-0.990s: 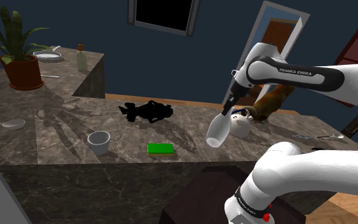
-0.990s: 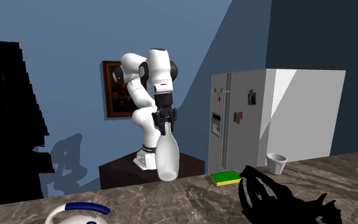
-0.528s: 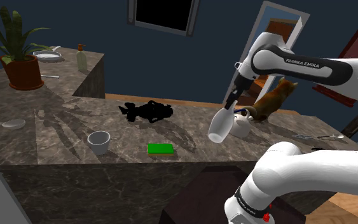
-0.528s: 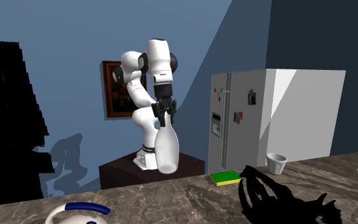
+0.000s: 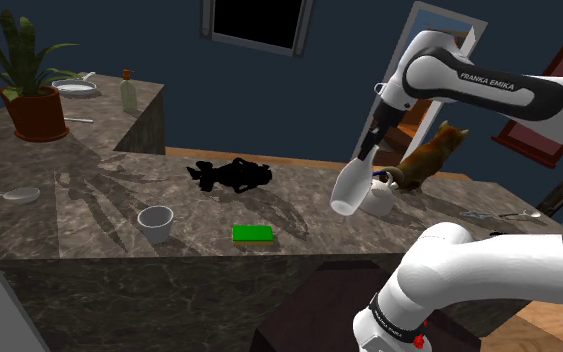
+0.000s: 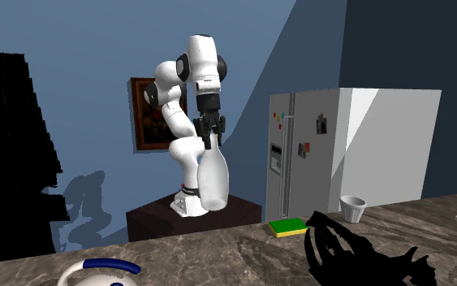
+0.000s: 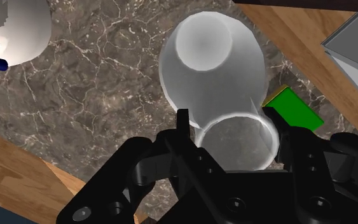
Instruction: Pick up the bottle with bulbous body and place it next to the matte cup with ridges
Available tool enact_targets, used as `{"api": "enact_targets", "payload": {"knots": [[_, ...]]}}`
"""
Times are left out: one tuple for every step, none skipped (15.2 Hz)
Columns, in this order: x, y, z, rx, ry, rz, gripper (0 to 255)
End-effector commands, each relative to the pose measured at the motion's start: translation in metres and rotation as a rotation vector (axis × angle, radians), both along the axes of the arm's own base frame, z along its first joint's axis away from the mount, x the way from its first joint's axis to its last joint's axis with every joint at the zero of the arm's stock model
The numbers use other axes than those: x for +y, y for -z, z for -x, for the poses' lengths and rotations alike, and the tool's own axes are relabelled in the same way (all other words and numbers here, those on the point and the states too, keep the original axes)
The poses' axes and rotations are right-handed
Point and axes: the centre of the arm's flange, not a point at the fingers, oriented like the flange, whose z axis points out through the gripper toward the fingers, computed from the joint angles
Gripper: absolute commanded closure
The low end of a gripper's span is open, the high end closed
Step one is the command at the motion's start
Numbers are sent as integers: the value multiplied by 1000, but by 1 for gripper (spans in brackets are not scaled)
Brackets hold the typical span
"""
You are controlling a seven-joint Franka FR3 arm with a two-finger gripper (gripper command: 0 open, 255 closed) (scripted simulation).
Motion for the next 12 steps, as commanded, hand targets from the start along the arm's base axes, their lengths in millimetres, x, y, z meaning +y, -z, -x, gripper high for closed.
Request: {"api": "enact_targets", "payload": {"knots": [[1,-11,0,0,0,0,255],[1,-16,0,0,0,0,255],[1,-21,0,0,0,0,255],[1,-27,0,0,0,0,255],[1,-32,0,0,0,0,255],[1,-37,0,0,0,0,255],[1,-42,0,0,0,0,255],[1,-48,0,0,0,0,255],[1,-53,0,0,0,0,255],[1,-58,0,0,0,0,255],[1,-64,0,0,0,0,255],[1,-69,0,0,0,0,255]]}}
